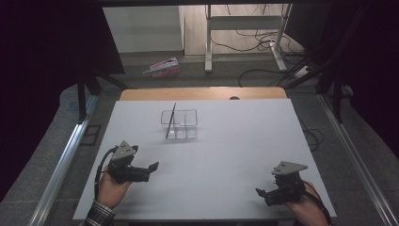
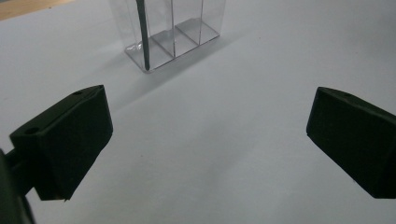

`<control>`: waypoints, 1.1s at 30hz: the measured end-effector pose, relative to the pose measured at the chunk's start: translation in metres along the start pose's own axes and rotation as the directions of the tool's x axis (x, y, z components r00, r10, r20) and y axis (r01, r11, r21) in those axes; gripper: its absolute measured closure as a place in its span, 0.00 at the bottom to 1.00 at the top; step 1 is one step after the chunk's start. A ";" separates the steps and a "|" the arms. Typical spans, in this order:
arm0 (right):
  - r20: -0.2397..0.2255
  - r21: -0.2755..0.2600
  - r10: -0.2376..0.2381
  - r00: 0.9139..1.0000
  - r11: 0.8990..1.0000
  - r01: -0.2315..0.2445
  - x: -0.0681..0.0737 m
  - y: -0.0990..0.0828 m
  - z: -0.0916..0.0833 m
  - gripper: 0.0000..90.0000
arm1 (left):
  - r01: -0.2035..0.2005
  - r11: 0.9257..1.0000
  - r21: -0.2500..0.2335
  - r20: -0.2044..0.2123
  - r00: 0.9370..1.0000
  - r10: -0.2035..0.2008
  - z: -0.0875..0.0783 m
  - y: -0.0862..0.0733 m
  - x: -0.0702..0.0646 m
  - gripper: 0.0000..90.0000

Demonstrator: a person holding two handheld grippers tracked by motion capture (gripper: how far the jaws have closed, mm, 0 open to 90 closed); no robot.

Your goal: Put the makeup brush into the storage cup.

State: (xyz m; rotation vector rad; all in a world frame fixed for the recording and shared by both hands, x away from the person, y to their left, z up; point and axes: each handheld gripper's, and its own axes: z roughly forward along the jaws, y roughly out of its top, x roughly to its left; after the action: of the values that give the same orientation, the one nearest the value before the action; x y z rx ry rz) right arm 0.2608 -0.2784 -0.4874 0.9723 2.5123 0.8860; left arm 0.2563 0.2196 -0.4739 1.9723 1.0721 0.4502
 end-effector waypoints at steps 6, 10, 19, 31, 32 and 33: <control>0.001 0.002 0.001 1.000 1.000 -0.001 0.000 0.000 0.000 0.00 | 0.007 1.000 0.002 -0.009 1.000 -0.007 -0.005 -0.006 -0.001 0.01; 0.001 0.003 0.000 1.000 1.000 0.000 0.000 0.000 0.000 0.00 | 0.009 1.000 0.011 -0.018 1.000 -0.009 -0.009 -0.010 0.000 0.01; 0.001 0.005 -0.001 1.000 1.000 0.001 0.001 0.000 0.001 0.00 | 0.019 1.000 0.011 -0.033 0.999 -0.019 -0.017 -0.018 0.001 0.01; 0.001 0.008 -0.002 1.000 1.000 0.002 0.001 0.000 0.001 0.00 | 0.019 1.000 0.014 -0.046 0.999 -0.018 -0.025 -0.026 -0.002 0.01; 0.001 0.008 -0.002 1.000 1.000 0.002 0.001 0.000 0.001 0.00 | 0.019 1.000 0.014 -0.046 0.999 -0.018 -0.025 -0.026 -0.002 0.01; 0.000 0.008 -0.002 1.000 1.000 0.002 0.001 0.000 0.001 0.00 | 0.029 1.000 0.011 -0.045 0.999 -0.028 -0.027 -0.028 -0.001 0.01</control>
State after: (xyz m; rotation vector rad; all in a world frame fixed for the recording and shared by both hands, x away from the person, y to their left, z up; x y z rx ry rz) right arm 0.2606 -0.2776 -0.4881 0.9725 2.5179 0.8757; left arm 0.2244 0.2401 -0.4799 1.9628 1.1321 0.4760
